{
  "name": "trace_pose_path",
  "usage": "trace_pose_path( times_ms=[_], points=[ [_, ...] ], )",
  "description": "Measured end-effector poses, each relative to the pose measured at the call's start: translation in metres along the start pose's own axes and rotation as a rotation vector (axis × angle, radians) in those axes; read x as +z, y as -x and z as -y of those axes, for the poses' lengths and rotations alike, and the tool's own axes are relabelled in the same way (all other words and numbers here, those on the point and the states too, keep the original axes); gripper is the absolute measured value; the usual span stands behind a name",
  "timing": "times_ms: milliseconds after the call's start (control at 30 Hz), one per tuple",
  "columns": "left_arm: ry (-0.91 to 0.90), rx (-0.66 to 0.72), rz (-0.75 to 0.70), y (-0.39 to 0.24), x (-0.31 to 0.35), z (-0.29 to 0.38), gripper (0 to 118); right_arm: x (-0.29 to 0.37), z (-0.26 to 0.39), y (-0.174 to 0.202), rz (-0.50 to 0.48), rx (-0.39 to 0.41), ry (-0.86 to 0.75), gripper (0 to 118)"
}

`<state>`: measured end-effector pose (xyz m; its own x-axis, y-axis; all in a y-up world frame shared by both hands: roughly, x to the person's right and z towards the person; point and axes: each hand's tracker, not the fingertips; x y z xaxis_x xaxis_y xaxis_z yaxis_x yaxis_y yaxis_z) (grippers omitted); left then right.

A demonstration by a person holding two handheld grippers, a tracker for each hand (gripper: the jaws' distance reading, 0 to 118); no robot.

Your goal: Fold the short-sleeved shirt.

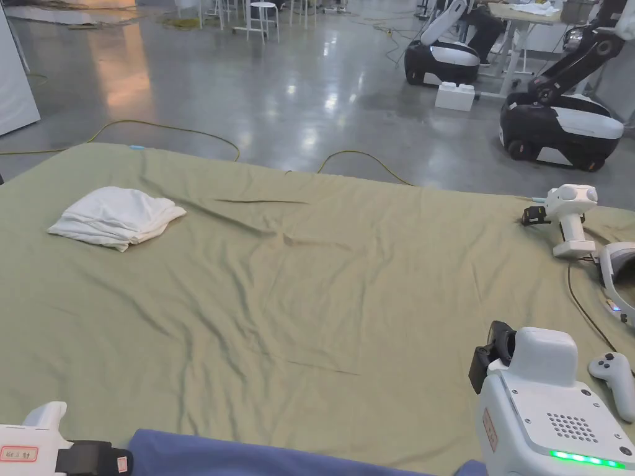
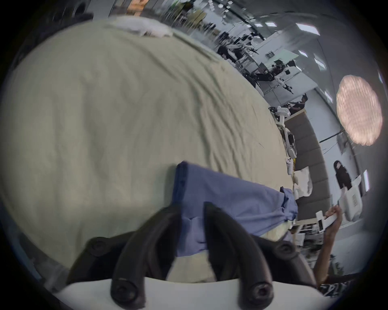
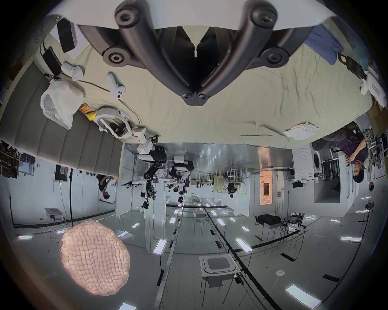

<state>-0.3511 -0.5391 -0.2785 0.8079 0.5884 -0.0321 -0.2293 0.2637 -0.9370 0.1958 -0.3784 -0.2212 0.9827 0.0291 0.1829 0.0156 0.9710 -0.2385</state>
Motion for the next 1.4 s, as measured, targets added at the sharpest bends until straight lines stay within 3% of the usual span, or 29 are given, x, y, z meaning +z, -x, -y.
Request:
trace_pose_path(
  times_ms=[33,67,267,433,500,533,567,600,667,733,933,1067,1233,1400],
  points=[
    [0.009,0.022,0.018,-0.002,0.000,0.004,55,-0.001,0.001,0.000,0.000,0.000,0.008,0],
    [0.015,0.045,0.046,0.000,-0.001,0.005,67,-0.001,0.002,0.001,-0.001,-0.001,0.013,0],
    [-0.001,0.177,0.274,0.044,-0.018,-0.012,68,-0.003,0.009,0.002,-0.006,0.012,0.047,0],
    [0.053,0.191,0.392,0.023,-0.033,0.000,67,-0.004,0.012,0.003,-0.006,0.013,0.064,0],
    [0.061,0.179,0.397,0.006,-0.032,0.005,63,-0.005,0.013,0.003,-0.004,0.009,0.070,0],
    [0.059,0.183,0.394,0.003,-0.031,0.007,49,-0.004,0.012,0.003,-0.006,0.006,0.072,0],
    [0.055,0.178,0.387,0.004,-0.029,0.003,25,-0.005,0.012,0.003,-0.007,0.006,0.075,0],
    [0.050,0.157,0.355,0.002,-0.028,0.004,14,-0.005,0.012,0.004,-0.007,0.008,0.078,0],
    [0.075,0.131,0.240,-0.005,-0.033,0.009,13,-0.006,0.013,0.005,-0.011,0.011,0.082,0],
    [0.036,0.145,0.310,0.007,-0.028,0.002,13,-0.007,0.013,0.006,-0.014,0.013,0.085,0],
    [-0.011,0.113,0.248,-0.025,-0.008,0.008,10,-0.007,0.013,0.005,-0.017,0.011,0.090,0],
    [-0.044,0.071,0.237,-0.014,-0.004,-0.007,10,-0.006,0.011,0.002,-0.017,0.011,0.085,0],
    [-0.078,0.046,0.155,-0.033,0.044,-0.020,10,-0.006,0.009,-0.003,-0.017,0.007,0.082,0],
    [-0.123,0.036,-0.027,-0.014,0.087,-0.035,10,-0.006,0.009,-0.006,-0.024,0.003,0.081,0]
  ],
)
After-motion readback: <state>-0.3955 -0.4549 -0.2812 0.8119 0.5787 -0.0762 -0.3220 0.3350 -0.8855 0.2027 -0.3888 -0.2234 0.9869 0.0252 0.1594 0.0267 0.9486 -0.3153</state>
